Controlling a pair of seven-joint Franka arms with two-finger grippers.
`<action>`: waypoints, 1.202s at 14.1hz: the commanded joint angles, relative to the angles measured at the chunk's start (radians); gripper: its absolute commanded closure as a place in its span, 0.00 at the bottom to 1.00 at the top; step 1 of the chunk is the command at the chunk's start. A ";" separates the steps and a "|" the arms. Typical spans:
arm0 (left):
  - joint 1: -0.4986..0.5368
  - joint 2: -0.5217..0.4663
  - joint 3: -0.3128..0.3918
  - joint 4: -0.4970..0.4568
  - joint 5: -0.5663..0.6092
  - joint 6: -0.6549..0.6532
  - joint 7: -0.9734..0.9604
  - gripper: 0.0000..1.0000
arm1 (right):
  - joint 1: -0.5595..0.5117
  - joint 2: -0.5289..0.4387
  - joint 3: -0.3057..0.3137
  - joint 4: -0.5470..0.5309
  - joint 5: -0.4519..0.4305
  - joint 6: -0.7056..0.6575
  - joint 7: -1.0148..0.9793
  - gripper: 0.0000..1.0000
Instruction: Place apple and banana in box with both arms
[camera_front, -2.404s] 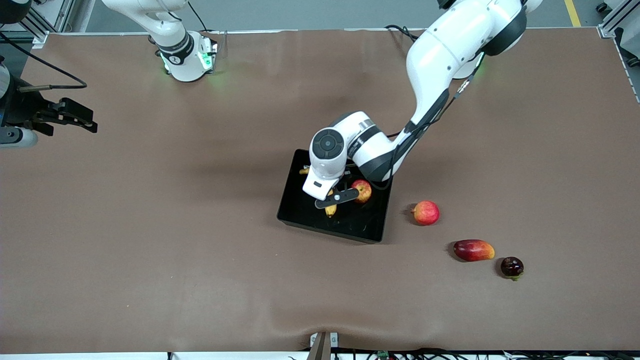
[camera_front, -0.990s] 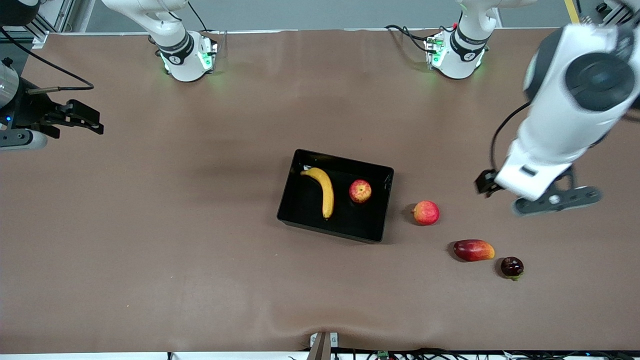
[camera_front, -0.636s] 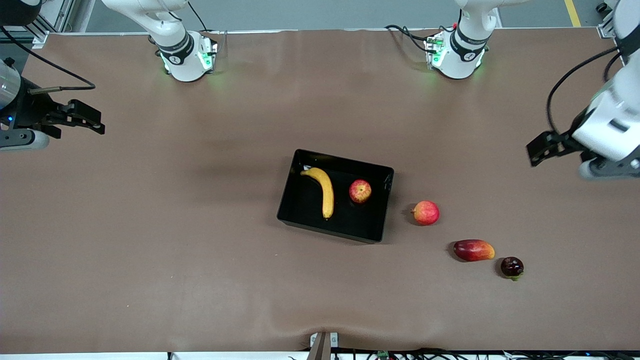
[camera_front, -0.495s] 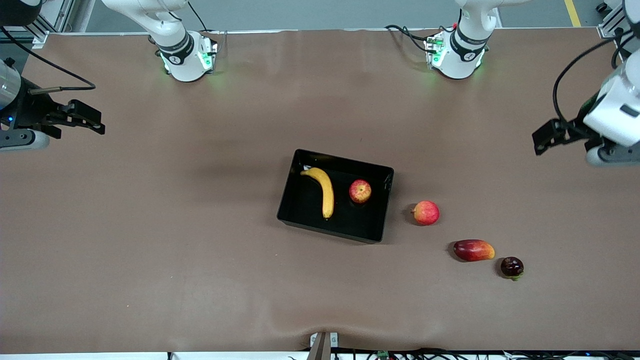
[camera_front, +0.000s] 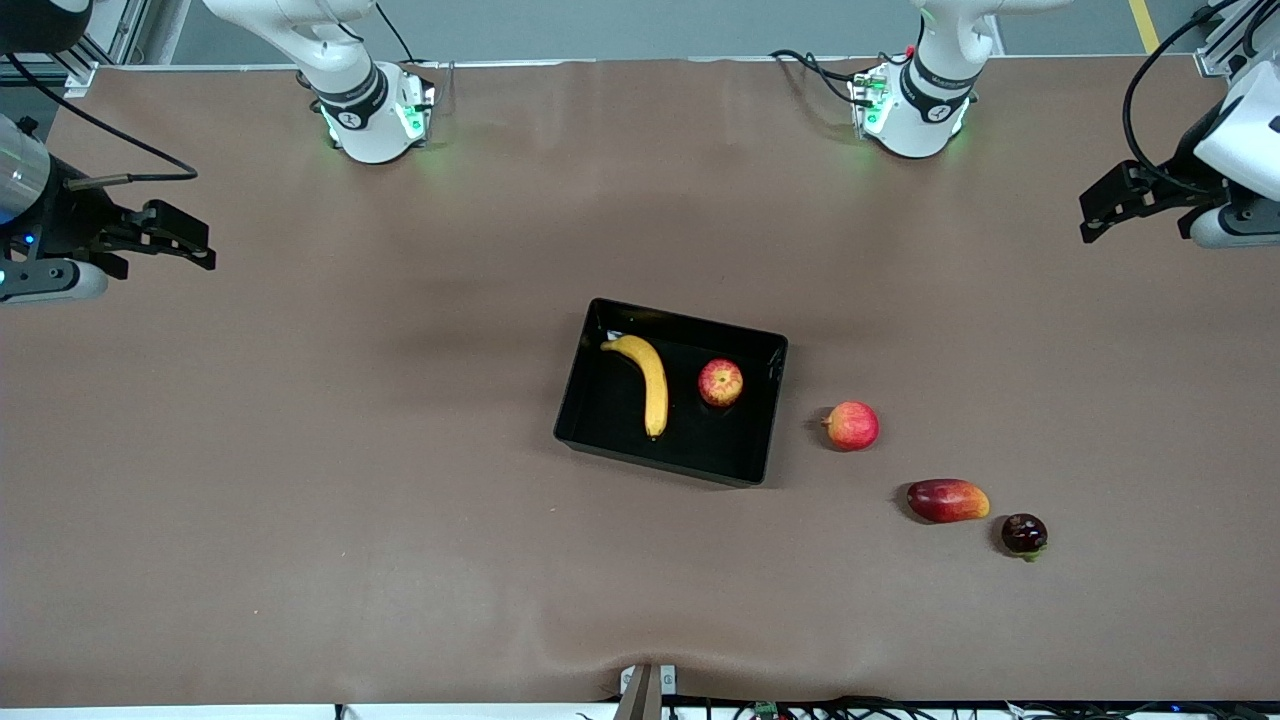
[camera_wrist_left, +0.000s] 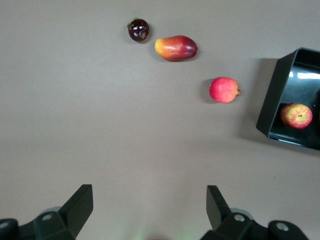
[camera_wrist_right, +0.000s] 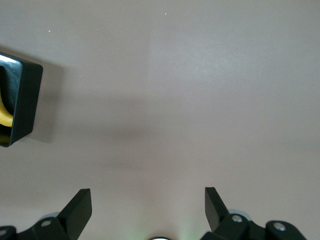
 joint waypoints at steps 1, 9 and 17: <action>-0.001 -0.006 0.006 -0.016 -0.023 -0.012 0.043 0.00 | 0.003 0.008 -0.002 0.015 0.006 -0.002 -0.009 0.00; -0.008 -0.005 0.004 0.025 -0.012 -0.035 0.033 0.00 | 0.003 0.014 -0.002 0.017 0.006 -0.001 -0.009 0.00; -0.004 -0.003 0.004 0.035 -0.009 -0.061 -0.021 0.00 | 0.009 0.014 -0.002 0.017 0.006 0.001 -0.009 0.00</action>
